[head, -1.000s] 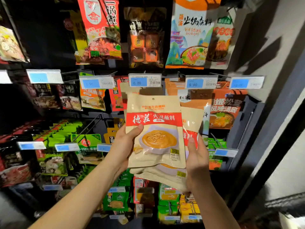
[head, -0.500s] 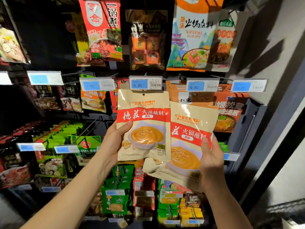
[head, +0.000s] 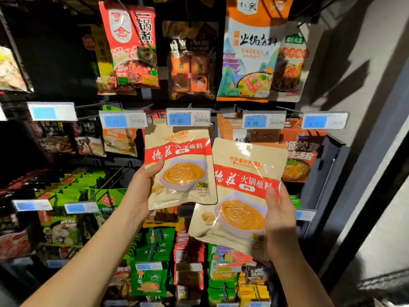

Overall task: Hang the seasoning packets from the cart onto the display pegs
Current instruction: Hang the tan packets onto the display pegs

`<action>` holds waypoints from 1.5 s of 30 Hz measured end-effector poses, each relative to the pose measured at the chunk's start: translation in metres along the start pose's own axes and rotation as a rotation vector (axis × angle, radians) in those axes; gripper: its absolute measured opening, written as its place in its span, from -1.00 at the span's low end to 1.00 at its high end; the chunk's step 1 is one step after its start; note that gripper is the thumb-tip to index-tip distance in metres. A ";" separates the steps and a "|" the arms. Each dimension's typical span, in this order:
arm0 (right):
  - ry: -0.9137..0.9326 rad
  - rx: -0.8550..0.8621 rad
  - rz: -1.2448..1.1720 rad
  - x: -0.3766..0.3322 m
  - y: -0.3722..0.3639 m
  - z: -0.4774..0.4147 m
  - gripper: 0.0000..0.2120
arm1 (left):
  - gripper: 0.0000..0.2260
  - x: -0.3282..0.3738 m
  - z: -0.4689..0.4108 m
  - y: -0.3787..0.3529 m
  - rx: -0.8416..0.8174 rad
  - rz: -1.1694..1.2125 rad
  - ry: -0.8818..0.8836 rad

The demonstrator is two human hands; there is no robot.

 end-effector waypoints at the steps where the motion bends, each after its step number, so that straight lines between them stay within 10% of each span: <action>1: 0.002 -0.002 0.002 -0.001 0.001 0.000 -0.72 | -0.55 0.001 -0.001 0.002 -0.008 -0.014 0.006; 22: -0.036 0.016 0.101 0.008 0.011 -0.005 -0.73 | -0.80 0.014 -0.063 0.010 0.144 -0.427 -0.149; 28: -0.100 0.010 0.108 0.005 0.015 -0.002 -0.75 | -0.72 0.018 -0.032 0.004 0.534 -0.909 -0.487; 30: -0.130 -0.006 0.084 0.004 0.009 0.001 -0.77 | -0.76 0.011 0.002 -0.025 0.382 -0.852 -0.639; 34: -0.210 -0.059 -0.001 0.004 -0.005 0.009 -0.77 | -0.59 -0.031 0.032 -0.072 -0.082 -0.615 -0.245; 45: -0.207 -0.130 -0.007 -0.007 -0.019 0.010 -0.78 | -0.76 -0.034 0.033 -0.058 0.004 -0.211 -0.109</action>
Point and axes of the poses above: each hand's wrist, its own z-axis away from the middle knuckle, its own y-axis out of the back of the hand, x = y × z, the point moved 4 cm from there along -z, towards the middle knuckle, and after that the axes turned 2 degrees about -y, right-handed, at the moved point
